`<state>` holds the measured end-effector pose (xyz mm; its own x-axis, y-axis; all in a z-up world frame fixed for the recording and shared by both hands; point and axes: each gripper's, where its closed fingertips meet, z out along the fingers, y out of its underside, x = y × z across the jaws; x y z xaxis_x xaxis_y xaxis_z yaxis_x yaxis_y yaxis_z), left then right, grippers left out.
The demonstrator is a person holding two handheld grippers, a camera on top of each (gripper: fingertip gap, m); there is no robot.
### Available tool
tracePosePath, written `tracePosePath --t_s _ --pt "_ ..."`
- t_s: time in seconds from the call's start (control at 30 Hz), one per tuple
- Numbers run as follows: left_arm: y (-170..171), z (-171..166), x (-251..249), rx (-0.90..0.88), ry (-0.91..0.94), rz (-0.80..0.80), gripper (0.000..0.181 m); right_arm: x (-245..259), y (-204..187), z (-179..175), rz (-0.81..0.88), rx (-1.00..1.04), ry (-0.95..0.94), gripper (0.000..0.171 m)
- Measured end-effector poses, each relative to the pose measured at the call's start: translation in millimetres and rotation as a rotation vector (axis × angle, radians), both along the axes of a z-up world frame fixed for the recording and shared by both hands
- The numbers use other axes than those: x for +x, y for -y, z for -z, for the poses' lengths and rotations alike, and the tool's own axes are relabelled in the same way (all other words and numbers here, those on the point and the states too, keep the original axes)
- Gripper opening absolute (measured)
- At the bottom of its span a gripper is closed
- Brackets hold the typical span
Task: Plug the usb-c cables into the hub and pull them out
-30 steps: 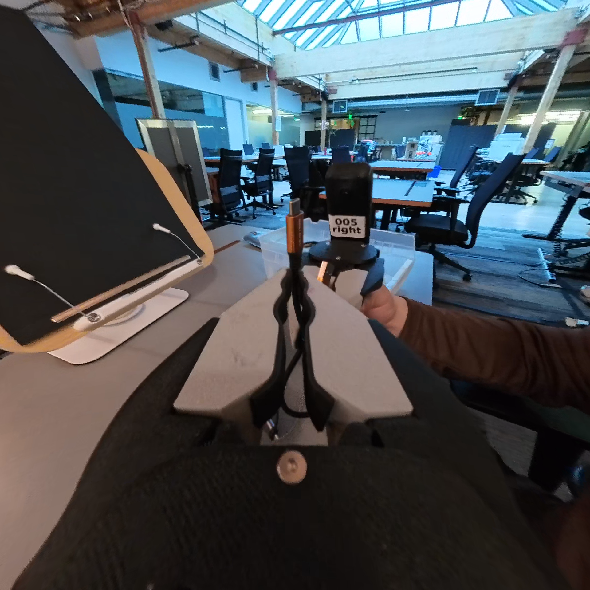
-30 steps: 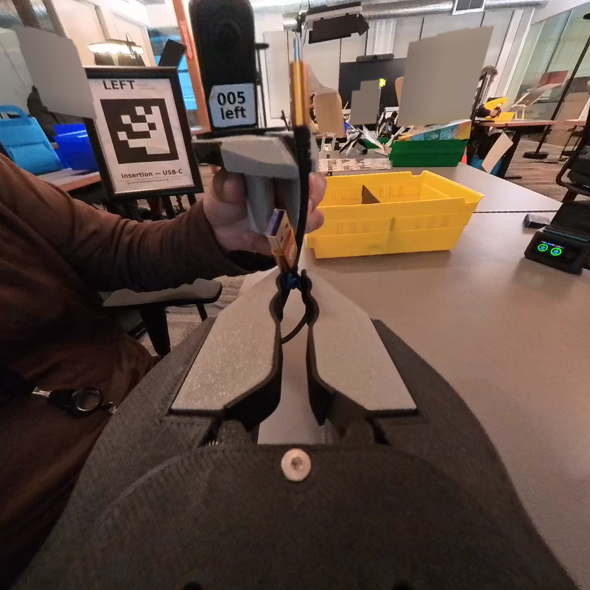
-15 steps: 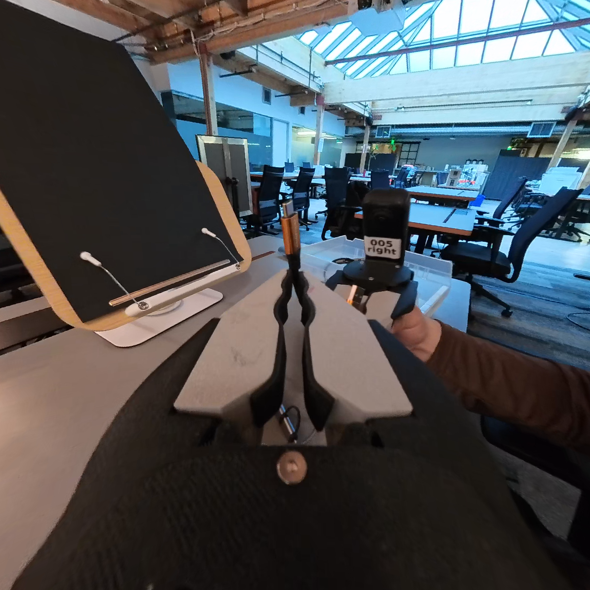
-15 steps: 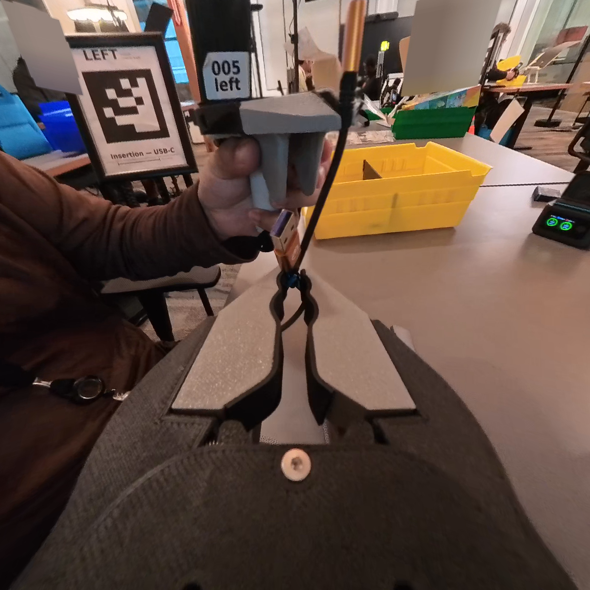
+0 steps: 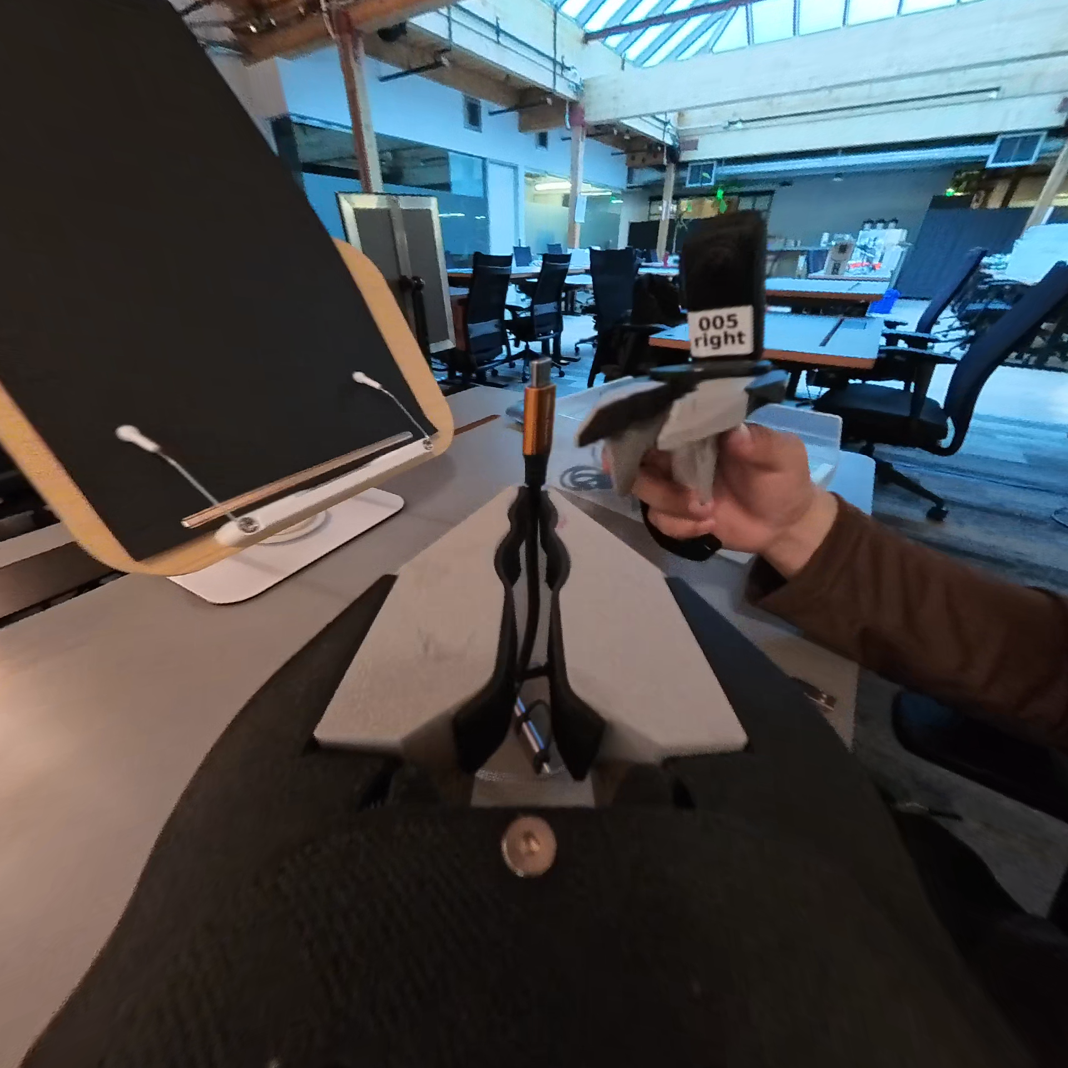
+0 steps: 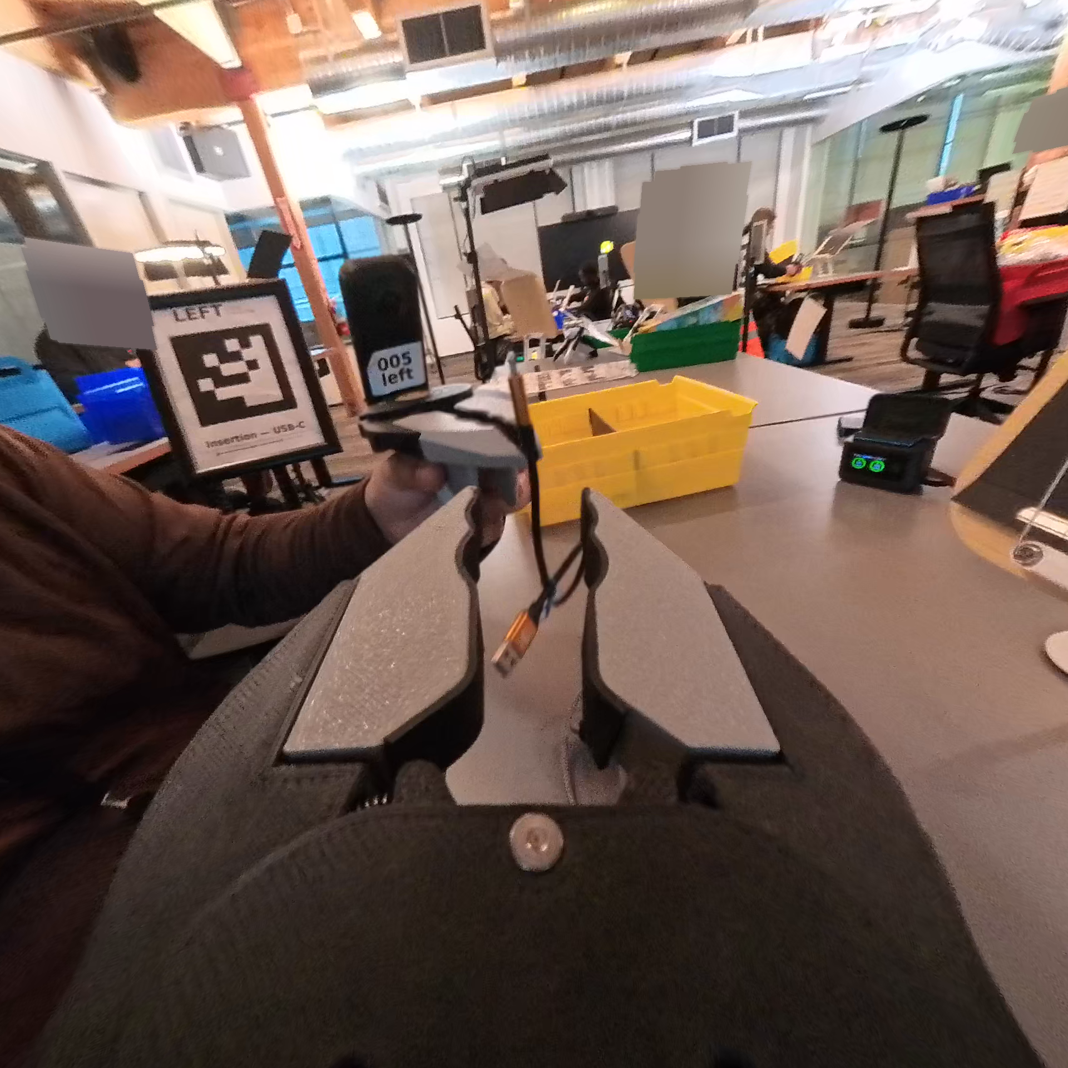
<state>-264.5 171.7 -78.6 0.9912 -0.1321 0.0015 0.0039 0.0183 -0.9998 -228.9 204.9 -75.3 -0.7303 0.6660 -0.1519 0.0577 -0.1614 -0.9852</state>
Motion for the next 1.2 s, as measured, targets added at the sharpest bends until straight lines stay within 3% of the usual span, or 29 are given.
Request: tracePosePath --t_s 0.1,0.17,0.27,0.33,0.47,0.57,0.7,0.8,1.03,1.2 --pt "-7.9 6.2 16.2 -0.013 0.008 0.064 0.000 -2.5 10.1 -2.1 0.004 0.009 -0.013 0.041" --pt "-13.4 9.8 25.7 -0.022 0.019 0.103 0.000 -2.7 20.0 -1.9 -0.015 0.020 -0.024 0.039" --pt "-20.4 13.3 36.3 -0.031 0.044 0.143 0.001 -5.3 26.7 -1.7 -0.014 0.019 -0.032 0.024" --pt "-24.8 16.0 41.7 -0.038 0.049 0.156 0.000 -6.0 27.0 -2.0 -0.017 0.003 -0.029 0.005" --pt "-29.1 19.0 47.7 -0.055 0.051 0.176 0.001 -3.5 17.2 0.9 -0.037 -0.005 0.029 0.003" --pt "-27.4 25.1 38.3 -0.106 0.037 0.149 0.002 -5.4 -4.3 -4.2 0.087 0.025 0.036 0.003" --pt "-20.4 73.7 12.8 -0.356 -0.075 0.060 0.037 0.2 -45.4 -12.3 0.349 0.174 0.066 0.003" --pt "-18.5 106.3 7.9 -0.471 -0.107 0.030 0.043 12.5 -68.5 -18.0 0.507 0.310 0.095 0.003" --pt "-33.7 166.5 3.3 -0.676 -0.227 -0.048 0.041 13.8 -102.2 37.7 0.667 0.578 0.359 0.003" --pt "-35.5 140.0 -10.4 -0.595 -0.252 -0.099 0.035 5.7 -104.3 88.9 0.574 0.606 0.548 0.003"
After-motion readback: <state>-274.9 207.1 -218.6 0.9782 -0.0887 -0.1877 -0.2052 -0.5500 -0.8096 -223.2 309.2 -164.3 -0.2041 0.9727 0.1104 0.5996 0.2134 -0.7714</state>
